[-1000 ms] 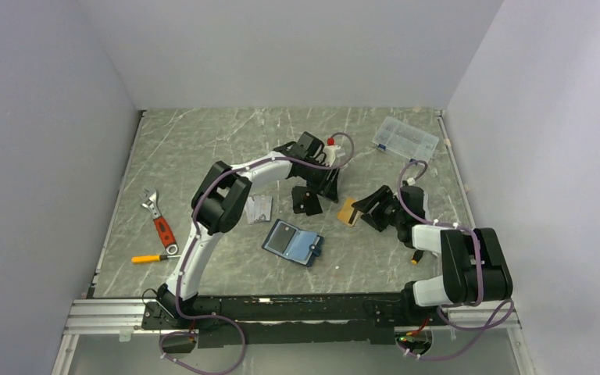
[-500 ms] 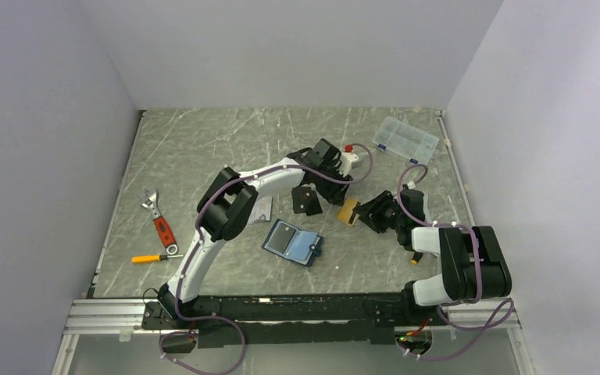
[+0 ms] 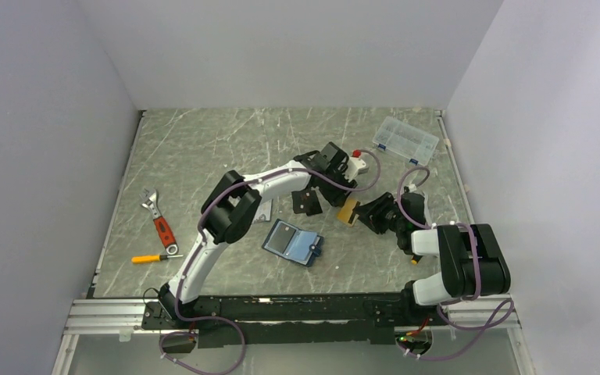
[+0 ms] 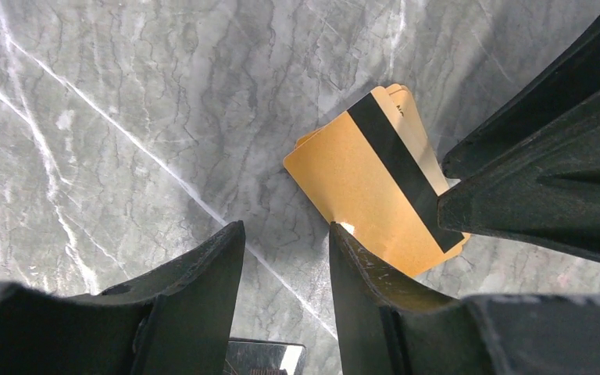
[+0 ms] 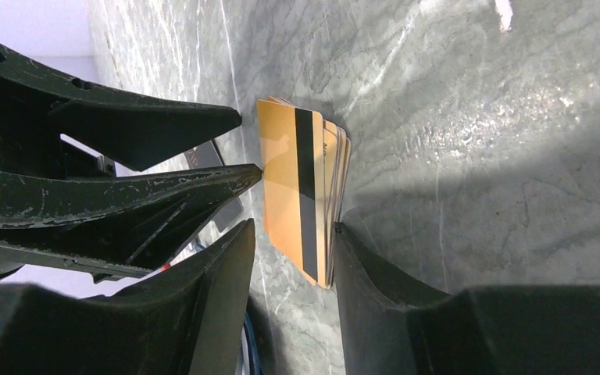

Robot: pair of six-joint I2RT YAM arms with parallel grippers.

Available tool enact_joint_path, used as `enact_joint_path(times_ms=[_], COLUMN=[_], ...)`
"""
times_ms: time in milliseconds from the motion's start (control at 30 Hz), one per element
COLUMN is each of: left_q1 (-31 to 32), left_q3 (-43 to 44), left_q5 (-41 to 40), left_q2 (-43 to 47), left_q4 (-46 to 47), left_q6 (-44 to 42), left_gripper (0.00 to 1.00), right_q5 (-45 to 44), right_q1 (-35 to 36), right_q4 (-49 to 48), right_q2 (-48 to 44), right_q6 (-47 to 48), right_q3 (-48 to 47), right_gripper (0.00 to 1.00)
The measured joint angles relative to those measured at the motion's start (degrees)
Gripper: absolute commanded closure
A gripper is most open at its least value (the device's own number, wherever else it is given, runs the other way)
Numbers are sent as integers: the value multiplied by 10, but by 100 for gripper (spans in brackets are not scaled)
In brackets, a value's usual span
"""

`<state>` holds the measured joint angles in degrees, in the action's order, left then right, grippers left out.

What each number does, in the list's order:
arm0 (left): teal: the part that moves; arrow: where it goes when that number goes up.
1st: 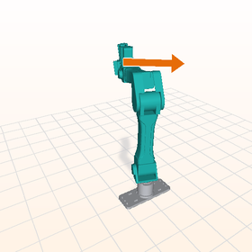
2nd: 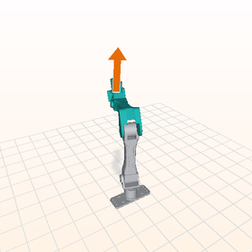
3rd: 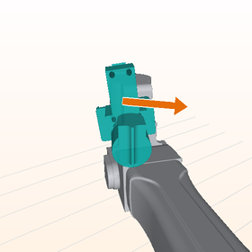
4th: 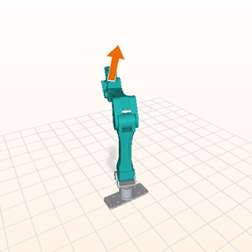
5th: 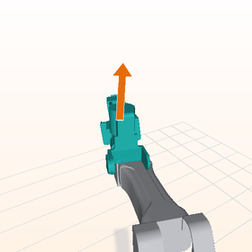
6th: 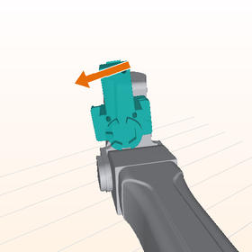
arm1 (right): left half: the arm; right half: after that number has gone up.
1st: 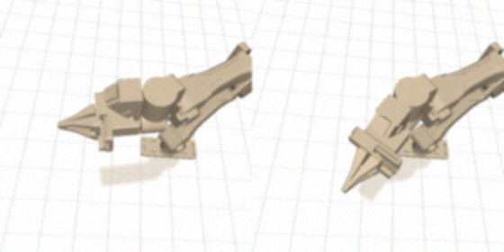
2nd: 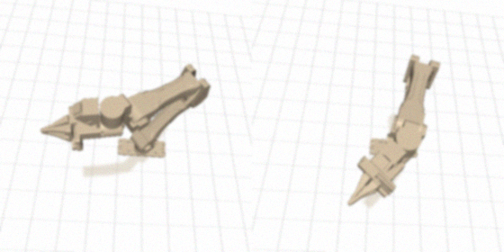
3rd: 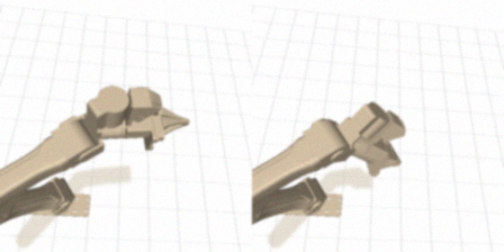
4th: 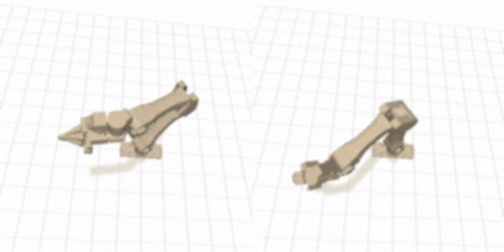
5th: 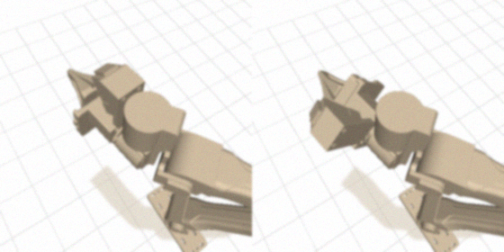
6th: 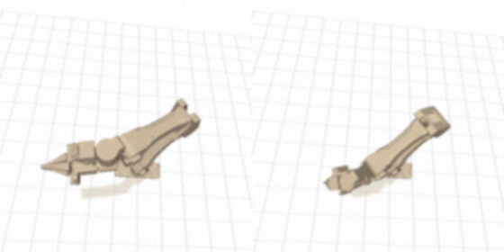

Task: Put the credit cards into the card holder
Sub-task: Pick up the credit card from the center of the board.

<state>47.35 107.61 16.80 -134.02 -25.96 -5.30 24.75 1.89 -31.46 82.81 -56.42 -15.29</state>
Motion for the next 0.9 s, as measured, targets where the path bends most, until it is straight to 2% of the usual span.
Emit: enact_joint_path(times_ms=[267,900], left_q1=[22,37], left_q3=[1,27], left_q5=[-52,-74], left_q2=[0,-13], left_q4=[-1,-26], left_q6=[-35,-71], left_gripper=[49,49], right_q5=[1,11], right_q1=[-3,-1], right_q4=[-32,-128], right_q2=[-6,-7], right_q6=[-6,-41], right_q3=[23,85], right_gripper=[53,58])
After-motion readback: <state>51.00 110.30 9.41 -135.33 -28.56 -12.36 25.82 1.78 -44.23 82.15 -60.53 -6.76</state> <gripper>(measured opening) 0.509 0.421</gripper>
